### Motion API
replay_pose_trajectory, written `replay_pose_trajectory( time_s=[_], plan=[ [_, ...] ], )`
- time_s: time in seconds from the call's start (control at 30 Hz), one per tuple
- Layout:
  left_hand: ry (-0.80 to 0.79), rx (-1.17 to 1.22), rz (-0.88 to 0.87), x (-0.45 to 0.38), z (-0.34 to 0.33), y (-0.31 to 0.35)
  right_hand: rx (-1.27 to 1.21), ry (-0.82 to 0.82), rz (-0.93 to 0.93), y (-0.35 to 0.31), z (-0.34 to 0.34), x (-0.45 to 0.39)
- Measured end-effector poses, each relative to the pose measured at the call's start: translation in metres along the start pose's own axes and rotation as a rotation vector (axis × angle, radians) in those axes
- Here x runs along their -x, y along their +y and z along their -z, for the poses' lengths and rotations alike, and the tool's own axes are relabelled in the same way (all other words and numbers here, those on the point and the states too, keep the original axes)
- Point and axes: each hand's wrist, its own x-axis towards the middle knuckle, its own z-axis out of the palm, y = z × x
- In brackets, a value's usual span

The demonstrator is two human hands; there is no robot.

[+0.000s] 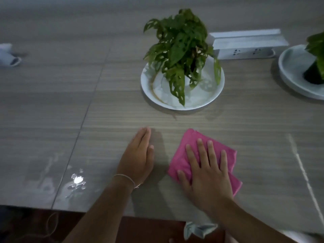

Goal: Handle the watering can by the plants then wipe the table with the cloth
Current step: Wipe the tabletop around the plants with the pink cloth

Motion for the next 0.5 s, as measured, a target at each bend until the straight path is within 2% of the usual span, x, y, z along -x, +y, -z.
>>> replay_pose_trajectory(
  time_s=[0.3,0.5],
  plan=[
    [0.188,0.011,0.222,0.074,0.068,-0.118,-0.007,-0.054,0.200,-0.170,-0.019,-0.011],
    [0.301,0.062,0.317,0.094,0.086,-0.156,-0.016,-0.054,0.283,-0.219,-0.026,-0.034]
  ],
)
